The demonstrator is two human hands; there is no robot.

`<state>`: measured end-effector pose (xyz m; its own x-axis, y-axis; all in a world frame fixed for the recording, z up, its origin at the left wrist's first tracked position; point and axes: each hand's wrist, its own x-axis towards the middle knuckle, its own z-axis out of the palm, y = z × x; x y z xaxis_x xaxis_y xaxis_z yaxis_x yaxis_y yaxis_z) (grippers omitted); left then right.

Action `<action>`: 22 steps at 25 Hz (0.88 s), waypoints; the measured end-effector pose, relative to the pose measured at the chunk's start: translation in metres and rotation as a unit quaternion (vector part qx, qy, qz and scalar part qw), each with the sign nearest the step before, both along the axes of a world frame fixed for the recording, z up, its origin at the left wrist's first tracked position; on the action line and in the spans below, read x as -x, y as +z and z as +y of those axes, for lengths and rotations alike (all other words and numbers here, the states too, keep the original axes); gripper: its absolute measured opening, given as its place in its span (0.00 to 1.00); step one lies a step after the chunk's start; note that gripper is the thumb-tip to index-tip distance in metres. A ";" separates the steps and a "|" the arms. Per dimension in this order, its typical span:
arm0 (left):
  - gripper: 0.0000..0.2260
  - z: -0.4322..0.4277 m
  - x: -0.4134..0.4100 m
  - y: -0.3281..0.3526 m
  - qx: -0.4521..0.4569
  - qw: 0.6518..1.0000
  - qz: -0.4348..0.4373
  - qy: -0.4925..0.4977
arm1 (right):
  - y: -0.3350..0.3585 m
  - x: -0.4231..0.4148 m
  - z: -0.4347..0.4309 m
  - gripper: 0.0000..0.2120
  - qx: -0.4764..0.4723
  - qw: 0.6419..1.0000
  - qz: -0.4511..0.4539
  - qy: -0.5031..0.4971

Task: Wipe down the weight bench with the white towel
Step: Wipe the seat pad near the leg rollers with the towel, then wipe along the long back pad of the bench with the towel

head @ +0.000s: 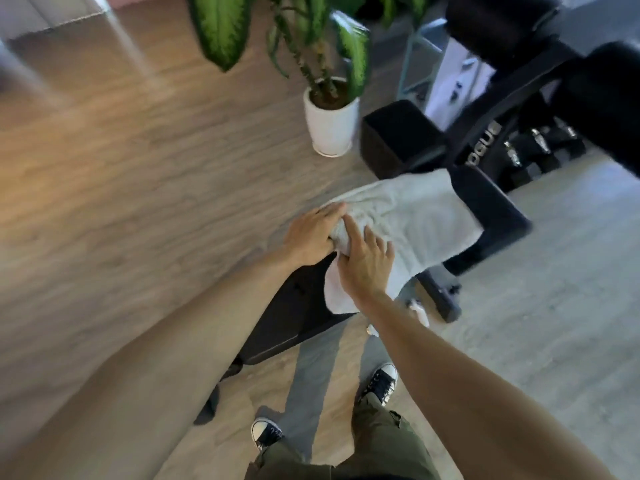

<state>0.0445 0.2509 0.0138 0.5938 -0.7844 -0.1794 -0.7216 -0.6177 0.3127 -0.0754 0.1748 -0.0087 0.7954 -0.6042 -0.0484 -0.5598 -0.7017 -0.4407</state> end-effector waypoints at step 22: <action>0.23 0.482 -0.061 -0.050 -0.036 0.859 0.067 0.507 | -0.050 -0.209 0.420 0.25 -0.057 0.828 0.068 0.554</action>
